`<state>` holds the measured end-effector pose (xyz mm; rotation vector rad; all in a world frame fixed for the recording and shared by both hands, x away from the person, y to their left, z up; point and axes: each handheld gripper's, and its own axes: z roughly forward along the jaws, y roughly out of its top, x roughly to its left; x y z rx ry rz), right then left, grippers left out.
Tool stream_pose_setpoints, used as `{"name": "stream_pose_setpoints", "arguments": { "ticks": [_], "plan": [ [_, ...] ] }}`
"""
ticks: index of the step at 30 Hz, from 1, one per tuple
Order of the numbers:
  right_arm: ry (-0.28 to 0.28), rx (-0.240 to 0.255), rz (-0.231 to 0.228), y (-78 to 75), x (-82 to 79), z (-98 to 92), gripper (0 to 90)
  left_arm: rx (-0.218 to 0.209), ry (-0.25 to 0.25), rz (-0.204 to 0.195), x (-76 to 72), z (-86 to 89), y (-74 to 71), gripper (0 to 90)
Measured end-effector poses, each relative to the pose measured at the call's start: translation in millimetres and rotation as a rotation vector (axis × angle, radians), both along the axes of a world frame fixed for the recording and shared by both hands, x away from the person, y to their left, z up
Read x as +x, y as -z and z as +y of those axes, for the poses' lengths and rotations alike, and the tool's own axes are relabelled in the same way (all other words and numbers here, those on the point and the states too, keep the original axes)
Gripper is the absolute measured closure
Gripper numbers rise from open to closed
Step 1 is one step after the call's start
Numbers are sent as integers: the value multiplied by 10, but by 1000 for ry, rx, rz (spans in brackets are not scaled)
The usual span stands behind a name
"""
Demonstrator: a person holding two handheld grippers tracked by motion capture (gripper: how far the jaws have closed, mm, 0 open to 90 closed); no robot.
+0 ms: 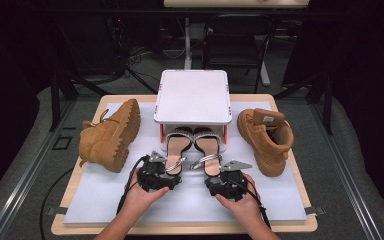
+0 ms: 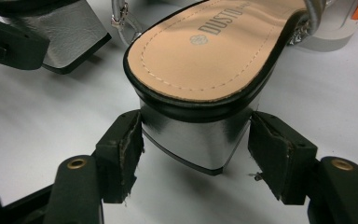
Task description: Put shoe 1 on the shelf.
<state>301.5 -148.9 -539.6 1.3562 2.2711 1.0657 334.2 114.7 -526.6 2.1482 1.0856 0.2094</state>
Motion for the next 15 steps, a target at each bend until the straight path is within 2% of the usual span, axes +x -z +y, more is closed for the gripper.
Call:
{"name": "stream_pose_setpoints", "arguments": {
  "ticks": [6,15],
  "plan": [
    [14,13,23,-11,66,13,355,8,0,32,106,-19,12,324],
    [19,-14,32,-6,222,46,355,15,-5,40,281,-45,15,324]
  ]
}}
